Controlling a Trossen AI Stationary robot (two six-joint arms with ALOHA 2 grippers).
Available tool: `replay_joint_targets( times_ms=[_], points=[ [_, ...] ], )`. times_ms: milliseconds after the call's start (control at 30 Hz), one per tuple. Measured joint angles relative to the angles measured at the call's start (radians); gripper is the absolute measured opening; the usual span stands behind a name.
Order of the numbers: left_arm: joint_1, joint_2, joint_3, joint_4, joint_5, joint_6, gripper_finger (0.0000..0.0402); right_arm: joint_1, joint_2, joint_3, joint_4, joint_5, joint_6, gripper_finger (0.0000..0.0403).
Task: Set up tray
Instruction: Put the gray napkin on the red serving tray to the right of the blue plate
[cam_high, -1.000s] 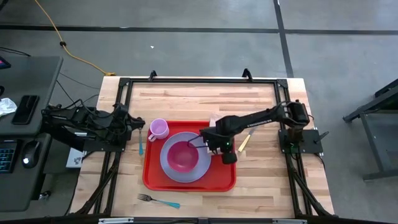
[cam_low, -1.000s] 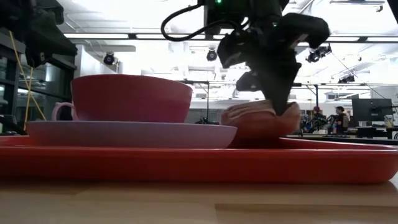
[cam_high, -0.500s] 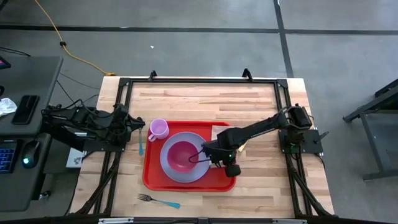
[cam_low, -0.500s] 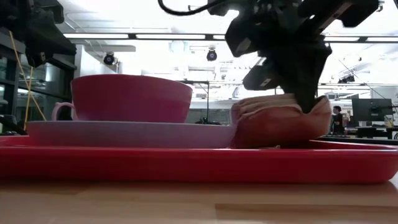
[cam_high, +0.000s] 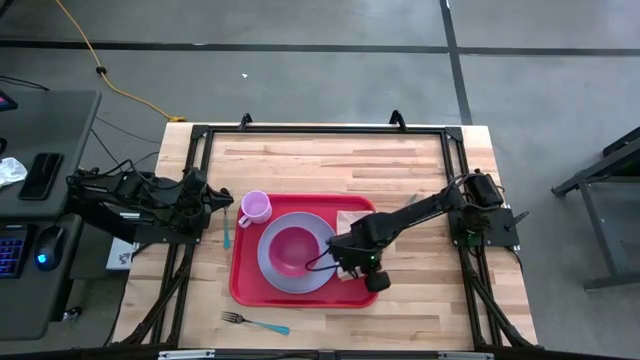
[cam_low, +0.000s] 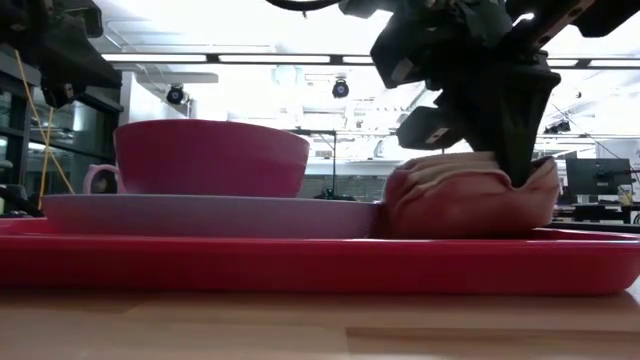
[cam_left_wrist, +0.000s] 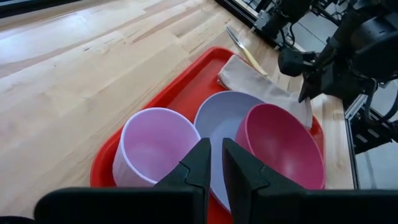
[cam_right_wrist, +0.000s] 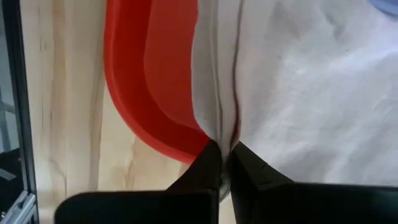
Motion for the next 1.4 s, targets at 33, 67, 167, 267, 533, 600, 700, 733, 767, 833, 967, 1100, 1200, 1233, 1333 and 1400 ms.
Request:
replay_joint_targets(
  times_ms=[33, 67, 167, 267, 533, 600, 700, 733, 767, 833, 967, 1100, 1200, 1233, 1333, 1400],
  points=[
    [0.000, 0.000, 0.000, 0.000, 0.000, 0.000, 0.0072, 0.000, 0.000, 0.000, -0.001, -0.001, 0.000, 0.0000],
    [0.000, 0.000, 0.000, 0.000, 0.000, 0.000, 0.0072, 0.000, 0.000, 0.000, 0.002, -0.001, -0.001, 0.0000],
    [0.000, 0.000, 0.000, 0.001, 0.000, 0.000, 0.0072, 0.000, 0.000, 0.000, 0.010, 0.000, -0.009, 0.0000],
    [0.000, 0.000, 0.000, 0.005, 0.000, 0.000, 0.0072, 0.000, 0.000, 0.000, 0.025, -0.006, -0.011, 0.0000],
    [0.000, 0.000, 0.000, 0.006, 0.000, 0.000, 0.0072, -0.001, 0.000, -0.009, 0.037, -0.051, -0.012, 0.0001],
    [0.000, 0.000, 0.000, 0.006, 0.000, 0.000, 0.0072, -0.001, 0.000, -0.023, 0.040, -0.053, -0.010, 0.0001],
    [0.000, 0.000, 0.000, 0.006, 0.000, 0.000, 0.0072, -0.001, 0.000, -0.046, 0.073, -0.079, 0.008, 0.0007],
    [0.000, 0.000, 0.000, 0.006, 0.000, 0.000, 0.0072, -0.001, 0.000, -0.048, 0.079, -0.085, 0.013, 0.0012],
    [0.000, 0.000, 0.000, 0.006, 0.000, 0.000, 0.0072, -0.002, 0.000, -0.050, 0.082, -0.089, 0.014, 0.0018],
    [0.000, 0.000, 0.000, 0.006, 0.000, 0.000, 0.0072, -0.002, 0.000, -0.050, 0.087, -0.089, 0.015, 0.0033],
    [0.000, 0.000, 0.000, 0.006, 0.000, 0.000, 0.0072, -0.002, 0.000, -0.050, 0.097, -0.089, 0.026, 0.0065],
    [0.000, 0.000, 0.000, 0.006, 0.000, -0.001, 0.0072, -0.002, 0.000, -0.050, 0.097, -0.087, 0.026, 0.0093],
    [0.000, 0.000, 0.000, 0.006, 0.000, -0.001, 0.0072, -0.002, 0.000, -0.050, 0.097, -0.087, 0.025, 0.0110],
    [0.000, 0.000, 0.000, 0.006, 0.000, -0.001, 0.0072, -0.002, 0.000, -0.050, 0.097, -0.087, 0.026, 0.0115],
    [0.000, 0.000, 0.000, 0.006, 0.000, -0.001, 0.0072, -0.002, 0.000, -0.050, 0.097, -0.087, 0.026, 0.0126],
    [0.000, 0.000, 0.000, 0.007, 0.000, -0.001, 0.0072, -0.002, 0.000, -0.050, 0.097, -0.091, 0.032, 0.0131]
  ],
)
